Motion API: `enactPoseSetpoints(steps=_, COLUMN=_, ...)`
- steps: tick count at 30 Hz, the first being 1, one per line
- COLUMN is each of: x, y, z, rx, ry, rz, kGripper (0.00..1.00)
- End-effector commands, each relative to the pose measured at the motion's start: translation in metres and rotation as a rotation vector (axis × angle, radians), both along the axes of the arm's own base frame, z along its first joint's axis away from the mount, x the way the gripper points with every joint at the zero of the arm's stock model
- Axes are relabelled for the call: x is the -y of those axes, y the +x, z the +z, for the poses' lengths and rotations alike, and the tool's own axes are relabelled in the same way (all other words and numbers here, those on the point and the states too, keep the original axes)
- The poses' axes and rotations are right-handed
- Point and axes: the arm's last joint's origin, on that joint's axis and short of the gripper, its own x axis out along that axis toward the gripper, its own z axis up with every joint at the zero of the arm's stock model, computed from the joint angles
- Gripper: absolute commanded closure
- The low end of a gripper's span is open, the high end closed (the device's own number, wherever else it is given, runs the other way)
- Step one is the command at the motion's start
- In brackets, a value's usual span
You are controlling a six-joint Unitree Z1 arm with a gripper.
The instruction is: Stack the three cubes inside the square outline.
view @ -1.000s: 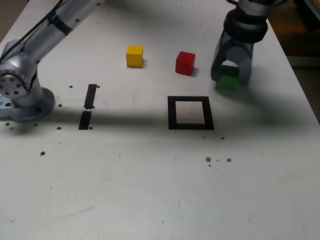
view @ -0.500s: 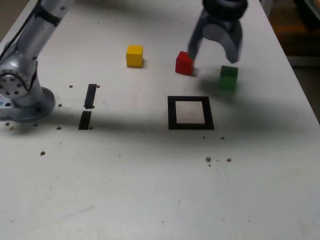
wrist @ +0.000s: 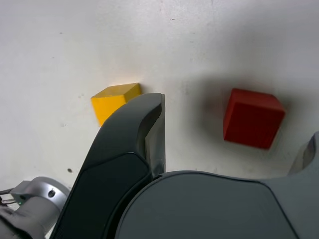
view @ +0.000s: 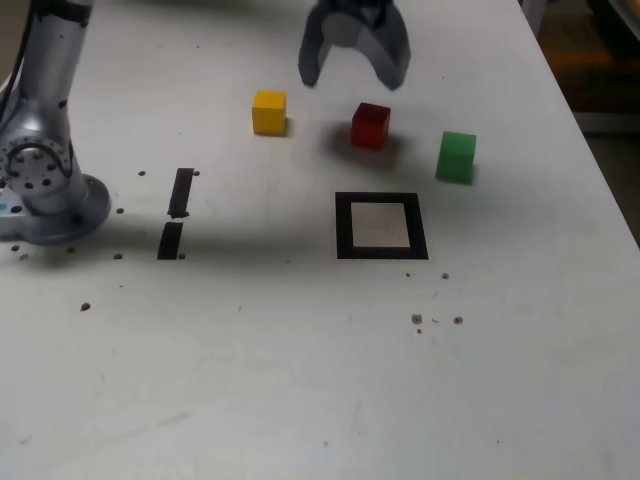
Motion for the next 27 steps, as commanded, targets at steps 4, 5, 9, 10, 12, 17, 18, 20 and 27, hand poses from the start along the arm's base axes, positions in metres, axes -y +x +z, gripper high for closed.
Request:
enactPoseSetpoints(steps=4, x=0.001, y=0.011, z=-0.019, rx=-0.026, ry=-0.015, rz=-0.011, kGripper=0.14)
enactPoseSetpoints(steps=5, x=0.001, y=0.013, z=-0.023, rx=-0.031, ry=-0.016, rz=-0.015, kGripper=0.15)
enactPoseSetpoints(steps=9, x=0.004, y=0.021, z=-0.033, rx=-0.033, ry=-0.014, rz=-0.026, kGripper=0.18)
enactPoseSetpoints(steps=10, x=0.004, y=0.021, z=-0.034, rx=-0.032, ry=-0.013, rz=-0.027, kGripper=0.20)
enactPoseSetpoints(steps=12, x=0.005, y=0.022, z=-0.036, rx=-0.030, ry=-0.010, rz=-0.025, kGripper=0.26)
enactPoseSetpoints(steps=17, x=0.004, y=0.023, z=-0.044, rx=-0.027, ry=-0.005, rz=-0.017, kGripper=0.35)
enactPoseSetpoints(steps=18, x=0.004, y=0.023, z=-0.047, rx=-0.029, ry=-0.007, rz=-0.016, kGripper=0.36)
enactPoseSetpoints(steps=20, x=0.004, y=0.024, z=-0.052, rx=-0.030, ry=-0.010, rz=-0.015, kGripper=0.40)
enactPoseSetpoints(steps=27, x=0.005, y=0.024, z=-0.048, rx=0.013, ry=-0.008, rz=0.001, kGripper=0.65)
